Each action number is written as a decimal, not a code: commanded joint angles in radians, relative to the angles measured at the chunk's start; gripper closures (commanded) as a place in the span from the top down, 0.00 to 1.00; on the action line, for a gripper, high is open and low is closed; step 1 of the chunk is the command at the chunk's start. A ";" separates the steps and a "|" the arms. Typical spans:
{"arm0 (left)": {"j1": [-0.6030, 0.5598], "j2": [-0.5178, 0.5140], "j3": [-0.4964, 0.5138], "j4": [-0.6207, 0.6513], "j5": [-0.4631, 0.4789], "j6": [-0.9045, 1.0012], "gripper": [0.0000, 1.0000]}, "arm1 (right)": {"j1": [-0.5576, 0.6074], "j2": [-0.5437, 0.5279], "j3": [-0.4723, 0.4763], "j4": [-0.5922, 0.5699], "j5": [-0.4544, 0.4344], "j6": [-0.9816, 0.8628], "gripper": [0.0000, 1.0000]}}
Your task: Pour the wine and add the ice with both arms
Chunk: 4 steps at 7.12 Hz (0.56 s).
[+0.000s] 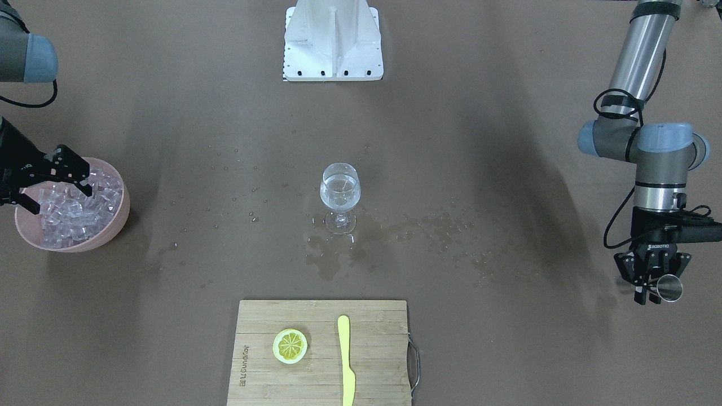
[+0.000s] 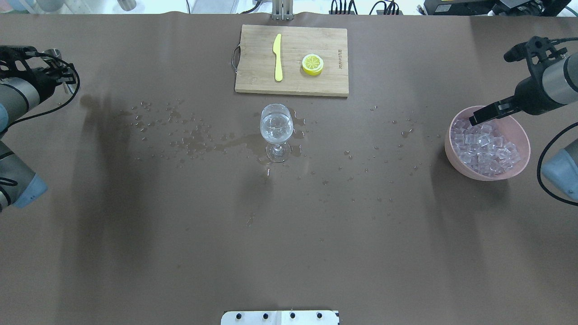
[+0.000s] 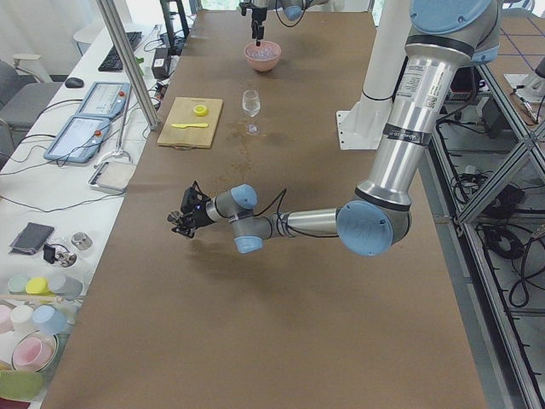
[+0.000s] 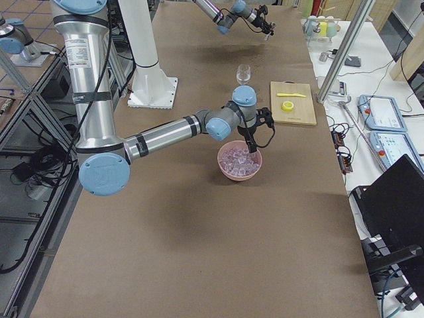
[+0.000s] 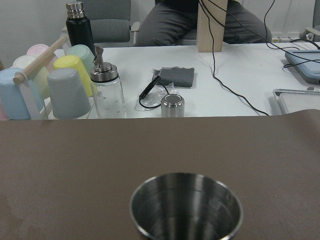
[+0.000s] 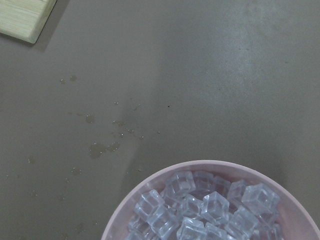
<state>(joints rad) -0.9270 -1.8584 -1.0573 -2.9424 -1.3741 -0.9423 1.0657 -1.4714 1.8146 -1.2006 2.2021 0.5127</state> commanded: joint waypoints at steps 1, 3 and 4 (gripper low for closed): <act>0.016 0.002 0.010 -0.006 0.015 0.002 0.14 | 0.005 0.002 0.011 0.000 0.010 0.000 1.00; 0.016 0.004 0.005 -0.001 -0.028 0.007 0.64 | 0.005 0.000 0.011 0.000 0.011 0.000 1.00; 0.016 0.002 -0.001 -0.001 -0.051 0.000 0.74 | 0.005 -0.001 0.009 0.000 0.011 0.000 1.00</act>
<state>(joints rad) -0.9114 -1.8555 -1.0526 -2.9443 -1.3969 -0.9379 1.0705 -1.4710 1.8251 -1.2011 2.2131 0.5127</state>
